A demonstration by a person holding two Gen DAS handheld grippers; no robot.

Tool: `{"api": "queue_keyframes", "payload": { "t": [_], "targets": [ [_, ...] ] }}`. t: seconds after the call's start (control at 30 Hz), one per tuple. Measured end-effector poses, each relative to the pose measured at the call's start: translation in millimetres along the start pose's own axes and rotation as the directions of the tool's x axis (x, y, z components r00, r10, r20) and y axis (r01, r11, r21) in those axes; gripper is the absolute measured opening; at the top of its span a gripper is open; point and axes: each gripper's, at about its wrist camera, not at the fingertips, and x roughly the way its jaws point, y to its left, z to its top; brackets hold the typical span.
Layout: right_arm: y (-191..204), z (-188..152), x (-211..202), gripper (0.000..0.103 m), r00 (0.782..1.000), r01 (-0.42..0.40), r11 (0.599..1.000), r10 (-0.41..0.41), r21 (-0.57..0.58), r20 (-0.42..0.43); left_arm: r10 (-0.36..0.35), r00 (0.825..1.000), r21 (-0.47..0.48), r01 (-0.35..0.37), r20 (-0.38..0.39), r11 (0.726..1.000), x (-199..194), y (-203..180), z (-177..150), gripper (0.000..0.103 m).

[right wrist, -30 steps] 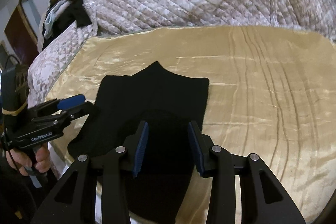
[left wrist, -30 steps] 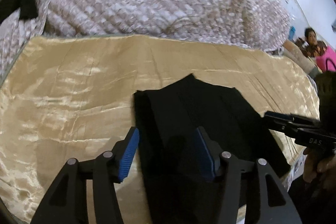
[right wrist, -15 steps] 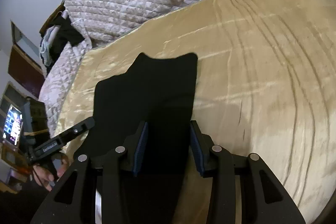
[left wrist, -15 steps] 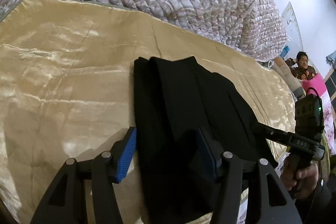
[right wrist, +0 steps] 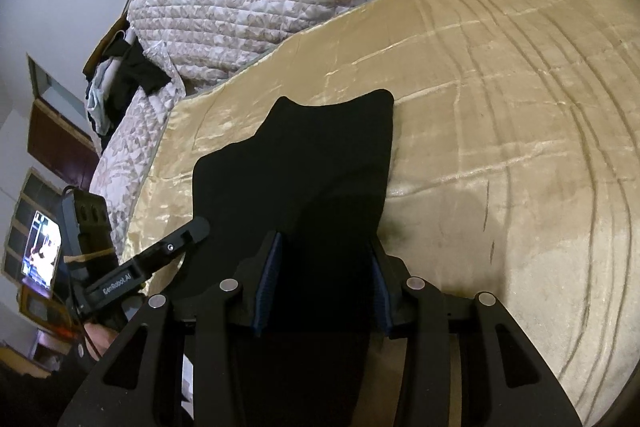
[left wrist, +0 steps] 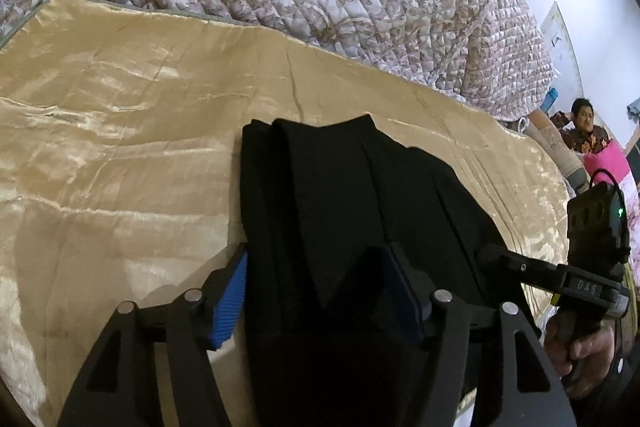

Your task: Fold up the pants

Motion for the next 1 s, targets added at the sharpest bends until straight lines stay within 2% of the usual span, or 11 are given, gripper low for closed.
{"api": "queue_keyframes", "payload": {
  "t": [0.07,0.3,0.37,0.47,0.53,0.63,1.0],
  "targets": [
    [2,-3,-2,0.042,1.0,-0.005,1.0,0.005,-0.004,-0.005,0.013,1.0,0.016,-0.013,0.0,1.0,-4,-3,-3,0.058],
    [3,-3,2,0.04,1.0,-0.001,1.0,0.001,-0.009,-0.002,0.041,0.999,0.029,-0.041,0.008,0.999,-2,-7,-1,0.052],
    [5,-1,4,0.04,1.0,0.006,1.0,-0.006,-0.012,0.003,0.054,0.998,0.042,-0.055,0.017,0.998,-4,-11,-1,0.046],
    [7,-1,4,0.035,1.0,0.016,1.0,-0.016,-0.006,0.014,0.068,0.997,0.051,-0.07,0.031,0.996,-8,-13,0,0.038],
    [10,-2,2,0.028,0.999,0.021,1.0,-0.021,-0.011,0.024,0.068,0.997,0.041,-0.069,0.033,0.997,-10,-12,2,0.035],
    [11,-3,0,0.022,0.999,0.028,1.0,-0.027,-0.014,0.038,0.075,0.996,0.045,-0.077,0.039,0.996,-12,-14,2,0.033],
    [20,0,-5,0.018,0.997,0.04,0.998,-0.037,-0.045,0.064,0.047,0.997,0.061,-0.051,0.067,0.997,-25,-24,9,0.025]
  ]
}}
